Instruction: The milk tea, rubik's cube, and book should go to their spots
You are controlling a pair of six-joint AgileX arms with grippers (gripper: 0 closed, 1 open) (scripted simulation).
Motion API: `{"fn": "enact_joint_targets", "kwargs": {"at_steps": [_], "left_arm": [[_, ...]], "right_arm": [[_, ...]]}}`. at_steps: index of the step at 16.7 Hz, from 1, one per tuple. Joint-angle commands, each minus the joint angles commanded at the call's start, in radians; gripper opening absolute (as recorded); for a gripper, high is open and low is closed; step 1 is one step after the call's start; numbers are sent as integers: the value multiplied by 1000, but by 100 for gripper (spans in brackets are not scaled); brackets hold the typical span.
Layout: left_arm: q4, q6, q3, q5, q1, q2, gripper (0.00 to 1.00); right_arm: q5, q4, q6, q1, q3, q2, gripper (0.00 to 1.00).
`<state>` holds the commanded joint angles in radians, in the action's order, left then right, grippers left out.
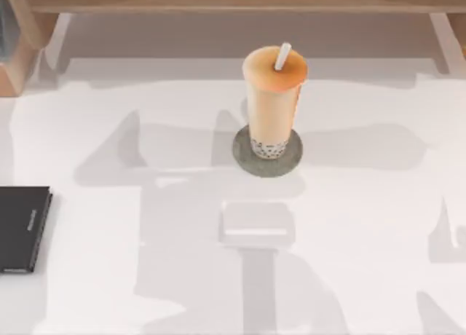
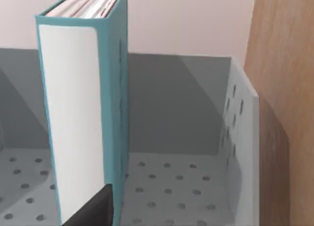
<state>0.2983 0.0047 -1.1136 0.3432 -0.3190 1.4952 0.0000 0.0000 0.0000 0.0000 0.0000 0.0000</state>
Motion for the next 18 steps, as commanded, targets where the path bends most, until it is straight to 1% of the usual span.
{"fn": "enact_joint_targets", "kwargs": {"at_steps": [4,7,10,16,18], "left_arm": [[162,-2,-183,61,-51,318,100],[249,-3,-276,91,-77,469,100],[287,-4,-315,103,-87,529,100],[284,-4,-313,100,-81,529,100],[276,-4,-344,95,-78,548,100]], "right_arm": [[0,0,0,0,0,0,100],[0,0,0,0,0,0,100],[0,0,0,0,0,0,100],[0,0,0,0,0,0,100],[0,0,0,0,0,0,100]]}}
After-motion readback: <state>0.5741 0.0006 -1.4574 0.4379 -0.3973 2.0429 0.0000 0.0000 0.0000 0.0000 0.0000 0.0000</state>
